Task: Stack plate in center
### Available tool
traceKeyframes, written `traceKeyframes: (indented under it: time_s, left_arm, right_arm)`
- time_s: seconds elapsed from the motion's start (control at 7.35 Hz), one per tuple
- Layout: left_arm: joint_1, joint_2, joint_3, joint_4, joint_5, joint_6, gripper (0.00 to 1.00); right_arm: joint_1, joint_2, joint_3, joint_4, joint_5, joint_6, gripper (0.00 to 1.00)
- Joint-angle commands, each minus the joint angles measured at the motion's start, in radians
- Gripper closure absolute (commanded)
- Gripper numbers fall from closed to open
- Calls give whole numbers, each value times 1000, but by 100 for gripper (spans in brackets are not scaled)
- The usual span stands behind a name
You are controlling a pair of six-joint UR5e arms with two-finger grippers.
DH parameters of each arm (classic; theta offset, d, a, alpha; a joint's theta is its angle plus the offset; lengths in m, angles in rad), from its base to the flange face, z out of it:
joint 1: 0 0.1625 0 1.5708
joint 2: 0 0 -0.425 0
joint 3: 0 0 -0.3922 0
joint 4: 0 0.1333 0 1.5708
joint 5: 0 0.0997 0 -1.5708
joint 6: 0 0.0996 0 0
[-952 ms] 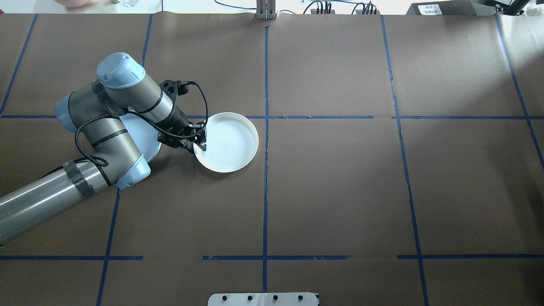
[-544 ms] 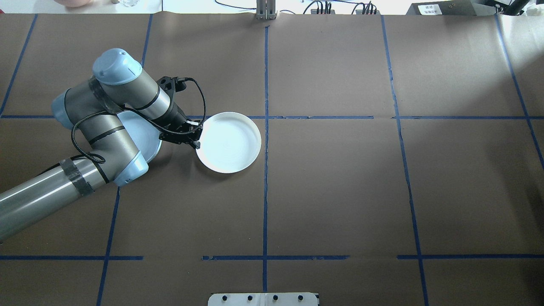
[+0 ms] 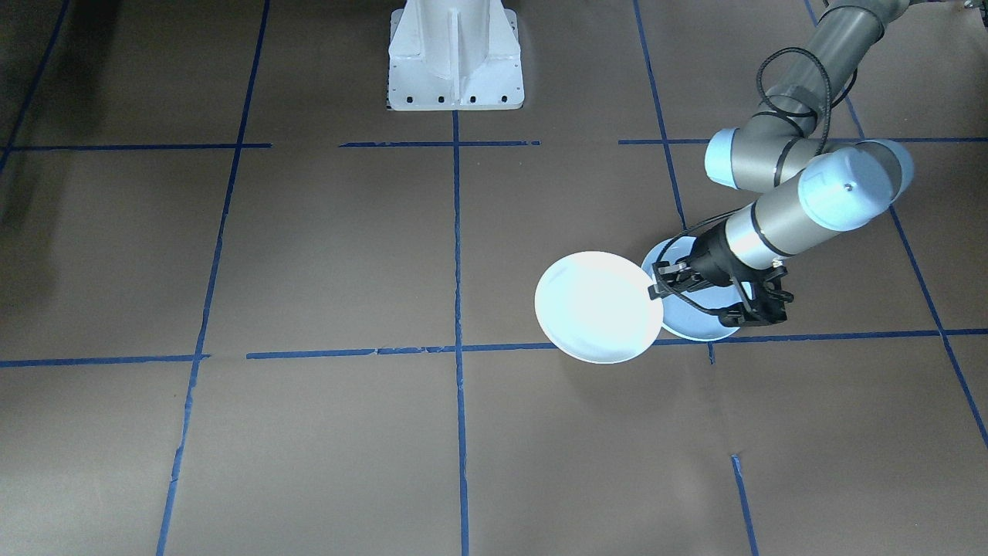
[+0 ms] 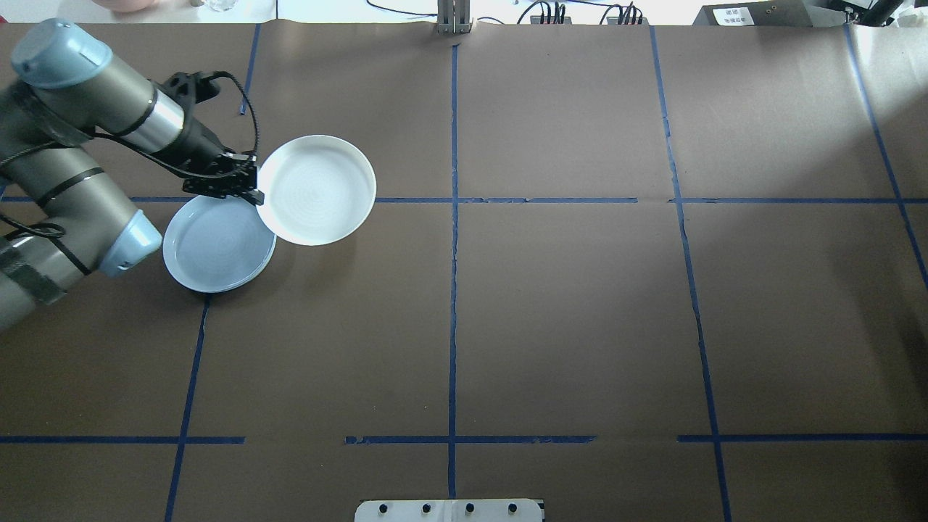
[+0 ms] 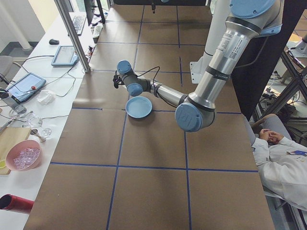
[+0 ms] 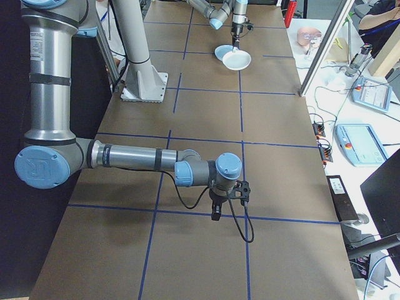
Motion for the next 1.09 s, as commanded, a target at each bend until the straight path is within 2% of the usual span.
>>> traceKeyframes:
  time_s: [0.0,0.14,0.27,0.95]
  left_arm:
    - [-91,118,-37,3,-62,119,100]
    - [-112,160,-44,8,-96,179,100]
    - [-110,191,-48,9,-93,189,100]
    - [-96,196,7,20,-92,232,100]
  right_arm:
    - [0,0,0,0,0,0,0]
    - [1,0,-2,0,0,0,0]
    - [1,0,-2,0,0,0,0]
    - [0,0,0,0,0,0,0]
